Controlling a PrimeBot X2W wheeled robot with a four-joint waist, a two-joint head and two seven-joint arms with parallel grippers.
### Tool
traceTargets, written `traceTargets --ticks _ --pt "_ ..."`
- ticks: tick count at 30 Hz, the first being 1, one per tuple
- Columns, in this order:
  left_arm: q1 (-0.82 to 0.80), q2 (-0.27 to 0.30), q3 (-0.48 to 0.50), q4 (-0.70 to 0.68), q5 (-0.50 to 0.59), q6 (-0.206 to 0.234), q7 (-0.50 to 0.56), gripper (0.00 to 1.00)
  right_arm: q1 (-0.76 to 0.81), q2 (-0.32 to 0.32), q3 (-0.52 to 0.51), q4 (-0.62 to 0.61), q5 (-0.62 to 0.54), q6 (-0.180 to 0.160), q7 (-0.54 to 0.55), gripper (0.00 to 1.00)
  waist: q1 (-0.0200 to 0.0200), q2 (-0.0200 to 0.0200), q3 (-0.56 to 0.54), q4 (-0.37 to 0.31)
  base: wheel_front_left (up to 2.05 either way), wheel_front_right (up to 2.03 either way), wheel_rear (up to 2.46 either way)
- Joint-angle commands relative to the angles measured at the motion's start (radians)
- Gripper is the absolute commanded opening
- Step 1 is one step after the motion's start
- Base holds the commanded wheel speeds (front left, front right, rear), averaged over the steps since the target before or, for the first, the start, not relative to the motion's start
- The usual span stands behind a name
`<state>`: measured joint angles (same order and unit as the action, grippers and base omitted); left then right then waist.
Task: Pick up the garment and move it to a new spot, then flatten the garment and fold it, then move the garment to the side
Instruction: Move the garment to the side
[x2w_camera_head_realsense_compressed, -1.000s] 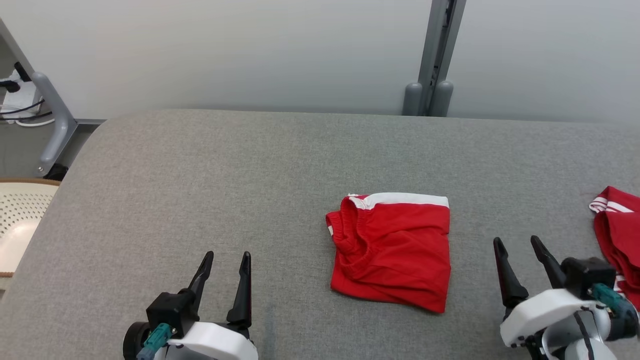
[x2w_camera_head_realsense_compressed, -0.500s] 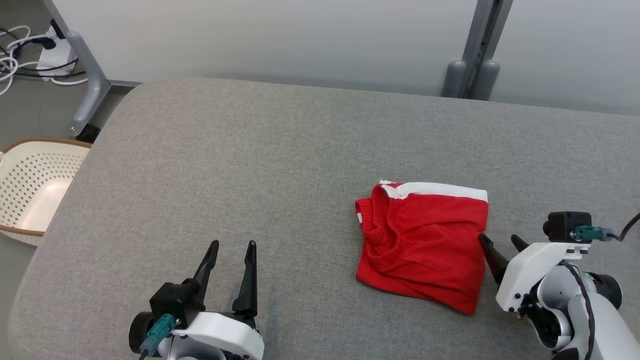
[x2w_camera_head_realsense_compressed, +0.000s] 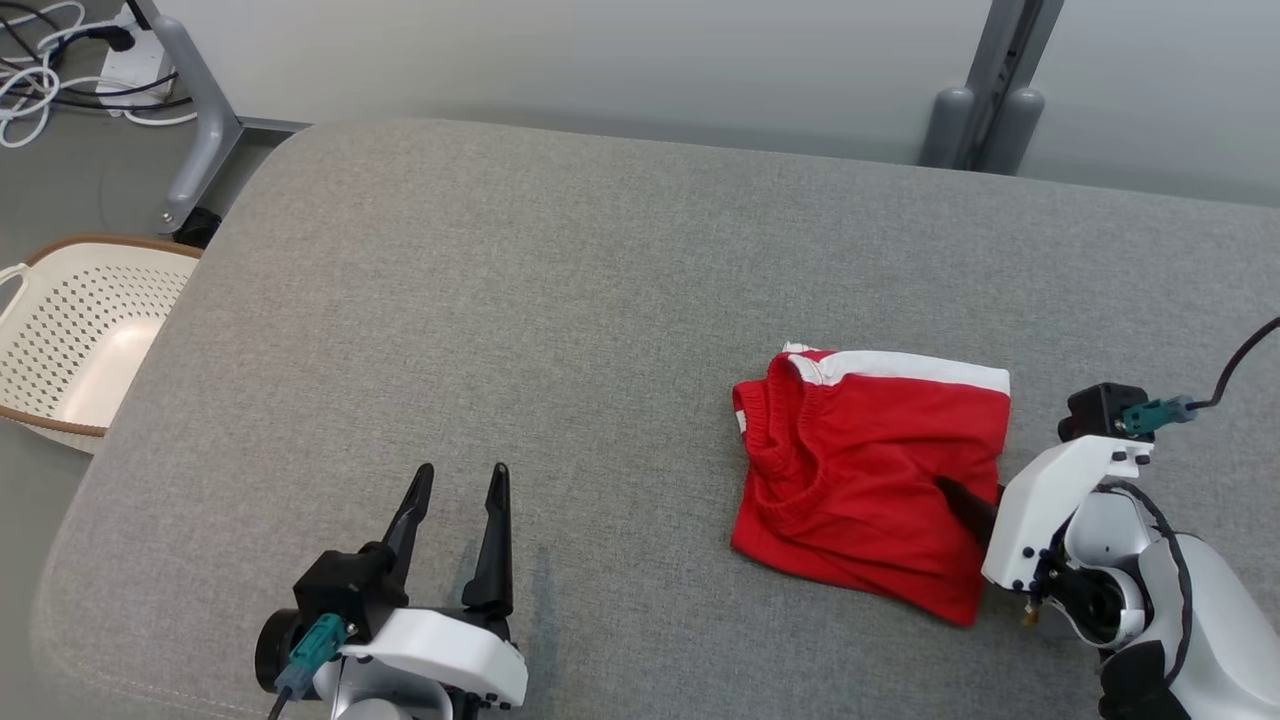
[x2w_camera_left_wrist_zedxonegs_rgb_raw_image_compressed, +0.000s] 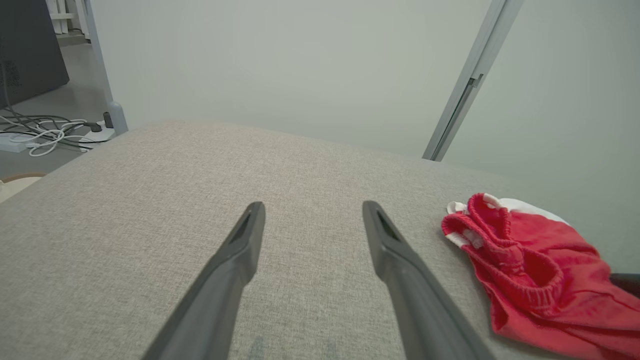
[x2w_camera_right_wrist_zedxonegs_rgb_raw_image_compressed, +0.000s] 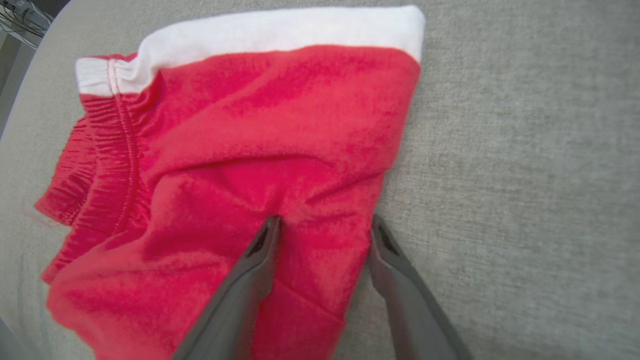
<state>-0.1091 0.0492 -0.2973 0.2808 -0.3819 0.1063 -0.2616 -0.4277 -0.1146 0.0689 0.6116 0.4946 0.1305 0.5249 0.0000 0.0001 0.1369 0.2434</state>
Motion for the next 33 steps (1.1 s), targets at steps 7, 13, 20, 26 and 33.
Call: traceTargets --ticks 7,13,20,26,33 --pt "-0.022 0.004 0.015 -0.005 0.005 0.000 -0.004 1.00 -0.021 -0.038 0.073 -0.025 0.023 0.001 -0.017 0.00 0.0000 -0.0001 0.009 -0.032 0.00 0.00 0.00" --pt "-0.023 0.004 0.018 -0.009 0.023 -0.008 -0.004 1.00 -0.013 -0.102 0.127 -0.090 0.052 0.000 -0.022 0.00 0.0000 -0.0001 0.007 -0.113 0.00 0.00 0.00" --pt "-0.026 0.004 0.014 -0.011 0.041 -0.017 -0.004 1.00 0.000 -0.167 0.135 -0.153 0.071 0.000 -0.013 0.00 0.0000 -0.0001 0.008 -0.235 0.00 0.00 0.00" --pt "-0.037 0.004 0.006 0.002 0.061 -0.026 -0.004 1.00 0.008 -0.203 0.116 -0.200 0.075 0.000 -0.002 0.00 0.0000 -0.0001 0.008 -0.341 0.00 0.00 0.00" --pt "-0.056 0.004 -0.005 0.014 0.069 -0.035 -0.004 1.00 0.017 -0.223 0.096 -0.239 0.063 0.000 0.013 0.00 0.0000 -0.0001 0.014 -0.396 0.00 0.00 0.00"
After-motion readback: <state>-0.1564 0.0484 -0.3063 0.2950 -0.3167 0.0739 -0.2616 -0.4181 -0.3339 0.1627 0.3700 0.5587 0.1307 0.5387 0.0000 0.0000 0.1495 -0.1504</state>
